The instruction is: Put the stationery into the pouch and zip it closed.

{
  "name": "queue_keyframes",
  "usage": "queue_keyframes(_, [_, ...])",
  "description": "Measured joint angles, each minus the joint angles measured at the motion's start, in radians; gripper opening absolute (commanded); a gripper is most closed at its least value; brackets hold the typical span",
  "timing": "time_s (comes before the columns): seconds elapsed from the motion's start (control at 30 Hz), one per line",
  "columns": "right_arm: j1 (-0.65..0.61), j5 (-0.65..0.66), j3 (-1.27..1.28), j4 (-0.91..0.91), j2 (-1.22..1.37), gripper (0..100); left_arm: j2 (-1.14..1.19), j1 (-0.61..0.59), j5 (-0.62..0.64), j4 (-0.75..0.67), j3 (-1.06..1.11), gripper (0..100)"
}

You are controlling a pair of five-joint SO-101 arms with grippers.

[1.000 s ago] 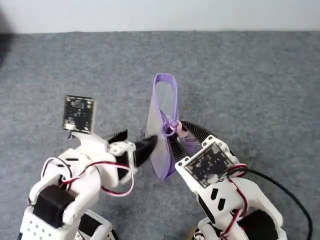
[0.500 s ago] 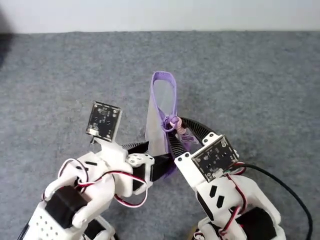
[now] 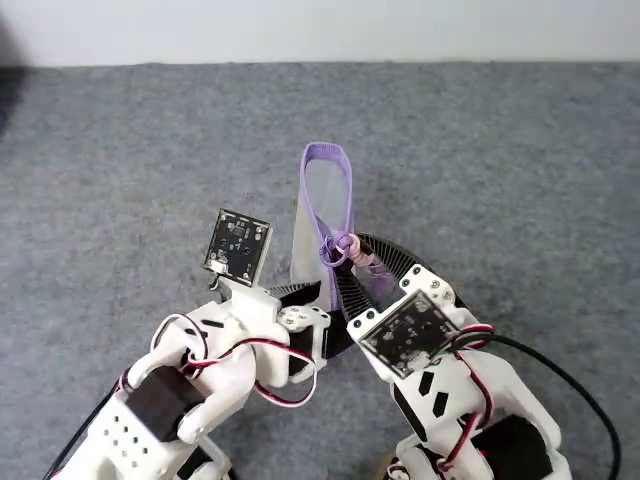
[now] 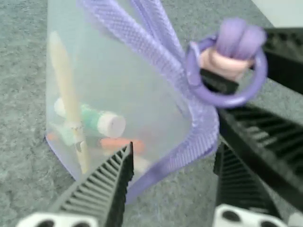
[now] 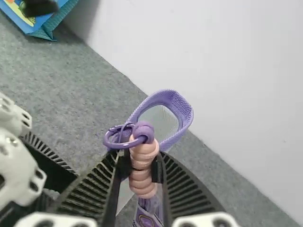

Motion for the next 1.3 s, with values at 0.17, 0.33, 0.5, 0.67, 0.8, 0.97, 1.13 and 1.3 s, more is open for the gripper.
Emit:
queue_keyframes(0.17, [0.005, 0.018, 0.0, 0.0, 0.0, 0.7, 0.0, -0.002, 0.005, -0.066, 0.029, 27])
queue_keyframes(0.33, [0.006, 0.018, 0.0, 0.0, 0.0, 0.7, 0.0, -0.005, 0.021, -0.068, 0.029, 27])
queue_keyframes(0.5, [0.009, 0.018, -0.002, -0.002, 0.0, 0.7, 0.0, -0.084, 0.023, -0.068, 0.031, 27])
queue_keyframes(0.67, [0.011, 0.018, -0.008, 0.034, 0.0, 0.7, 0.0, -0.115, 0.021, -0.068, 0.031, 27])
queue_keyframes(0.8, [0.011, 0.018, -0.014, 0.035, 0.0, 0.7, 0.0, -0.117, 0.021, -0.068, 0.031, 26])
queue_keyframes(0.97, [0.058, 0.02, -0.012, 0.048, 0.0, 0.7, 0.003, -0.138, 0.021, -0.068, -0.046, 16])
queue_keyframes(1.13, [0.115, 0.025, 0.012, 0.103, 0.003, 0.7, 0.002, -0.164, 0.018, -0.068, -0.11, 14])
queue_keyframes(1.3, [0.083, 0.023, 0.015, 0.11, -0.002, 0.7, 0.002, -0.164, 0.018, -0.078, -0.112, 14])
